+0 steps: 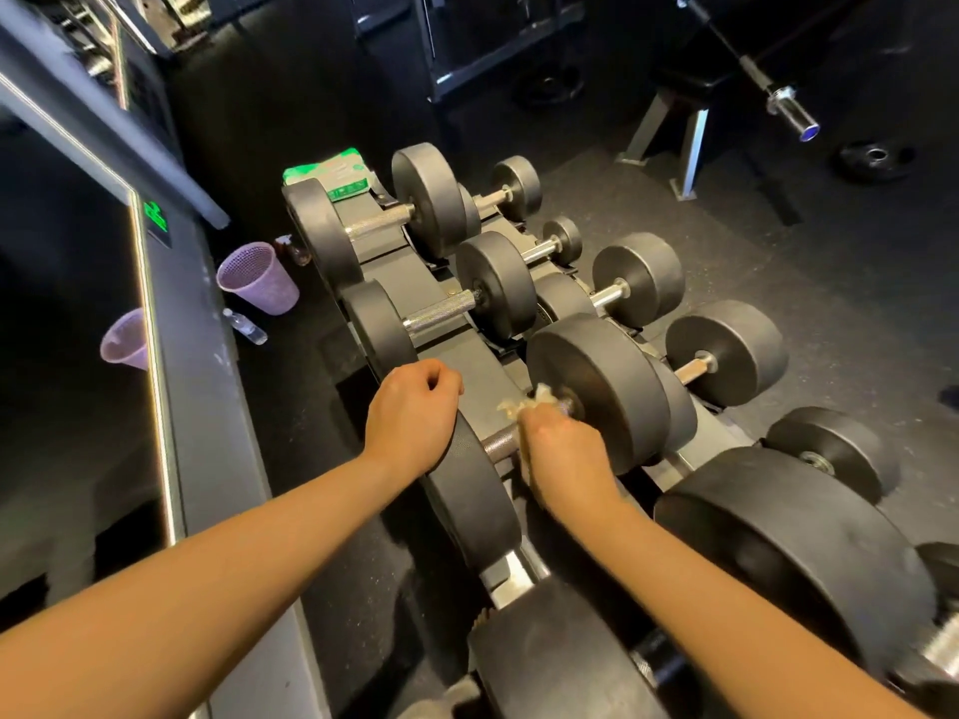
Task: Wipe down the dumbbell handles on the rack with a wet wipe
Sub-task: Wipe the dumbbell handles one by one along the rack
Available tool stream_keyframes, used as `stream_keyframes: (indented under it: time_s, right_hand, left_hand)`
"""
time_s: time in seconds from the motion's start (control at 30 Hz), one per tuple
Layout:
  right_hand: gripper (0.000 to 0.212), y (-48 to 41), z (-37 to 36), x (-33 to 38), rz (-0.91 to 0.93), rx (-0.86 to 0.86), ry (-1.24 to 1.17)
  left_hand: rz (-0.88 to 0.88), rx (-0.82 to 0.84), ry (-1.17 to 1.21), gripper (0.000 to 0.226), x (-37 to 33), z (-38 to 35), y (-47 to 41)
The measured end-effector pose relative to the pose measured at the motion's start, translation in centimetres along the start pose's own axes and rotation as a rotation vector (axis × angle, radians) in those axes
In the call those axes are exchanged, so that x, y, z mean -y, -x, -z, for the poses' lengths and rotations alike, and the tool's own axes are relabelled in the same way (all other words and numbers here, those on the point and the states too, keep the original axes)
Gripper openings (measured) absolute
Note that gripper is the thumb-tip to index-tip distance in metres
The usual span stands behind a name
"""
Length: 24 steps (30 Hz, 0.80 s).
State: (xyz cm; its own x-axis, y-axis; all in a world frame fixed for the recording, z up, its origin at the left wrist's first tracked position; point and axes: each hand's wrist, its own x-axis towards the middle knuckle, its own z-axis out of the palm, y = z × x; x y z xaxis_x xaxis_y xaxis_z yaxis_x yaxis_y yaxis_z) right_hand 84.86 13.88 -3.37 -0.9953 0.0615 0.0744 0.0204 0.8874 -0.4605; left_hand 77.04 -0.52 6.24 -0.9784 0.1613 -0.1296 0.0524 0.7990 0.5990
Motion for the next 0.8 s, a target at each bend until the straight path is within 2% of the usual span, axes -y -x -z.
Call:
stream_keyframes:
  time_s: [0.07, 0.13, 0.2, 0.27, 0.33, 0.4, 0.47, 0.5, 0.57, 0.6, 0.63, 0.67, 0.73, 0.8]
  right_hand:
    - [0.020, 1.1, -0.9, 0.7, 0.130, 0.008, -0.284]
    - [0.032, 1.8, -1.4, 0.5, 0.255, 0.040, -0.402]
    - [0.042, 1.9, -2.1, -0.4, 0.355, -0.012, -0.302]
    - [0.045, 2.1, -2.7, -1.4, 0.355, -0.109, -0.214]
    - [0.039, 2.8, -2.8, -2.1, 0.209, -0.240, -0.264]
    - [0.023, 3.2, -2.5, -2.6, -0.037, -0.342, -0.275]
    - [0.010, 3.0, -1.8, -2.5, -0.328, -0.267, -0.367]
    - [0.012, 2.5, -1.5, -2.2, -0.526, -0.155, -0.588]
    - [0.013, 1.1, -0.9, -0.8, -0.943, 0.081, -1.265]
    - [0.013, 0.6, -0.8, 0.1, -1.110, 0.148, -1.504]
    - [0.017, 0.3, -0.9, 1.1, -1.195, 0.197, -1.614]
    - [0.023, 0.1, -1.0, 2.0, -1.200, 0.256, -1.623]
    - [0.032, 0.0, -0.9, 2.9, -1.084, 0.397, -1.522]
    - [0.032, 0.0, -0.7, 2.5, -0.984, 0.525, -1.445]
  left_hand:
    - [-0.001, -0.005, -0.004, 0.031, 0.0, 0.0, 0.1]
    - [-0.004, -0.005, -0.012, 0.031, 0.0, 0.0, 0.0]
    - [-0.003, -0.001, -0.014, 0.031, 0.1, 0.0, 0.0]
    - [-0.001, 0.000, -0.006, 0.031, 0.0, 0.1, 0.0]
    - [0.000, 0.003, 0.004, 0.030, 0.0, 0.2, 0.1]
    - [-0.008, 0.002, 0.016, 0.029, 0.2, 0.1, 0.1]
    - [-0.017, -0.003, 0.022, 0.028, 0.4, 0.0, 0.0]
    - [-0.020, -0.004, 0.020, 0.028, 0.5, 0.0, 0.0]
    - [-0.024, -0.005, 0.010, 0.027, 0.5, 0.0, -0.1]
    - [-0.027, -0.006, 0.009, 0.027, 0.5, -0.1, -0.1]
    - [-0.027, -0.008, 0.009, 0.027, 0.5, -0.1, -0.1]
    - [-0.024, -0.011, 0.010, 0.027, 0.5, -0.1, 0.0]
    - [-0.020, -0.013, 0.011, 0.027, 0.5, -0.1, 0.0]
    - [-0.025, -0.012, 0.005, 0.027, 0.5, -0.1, 0.0]
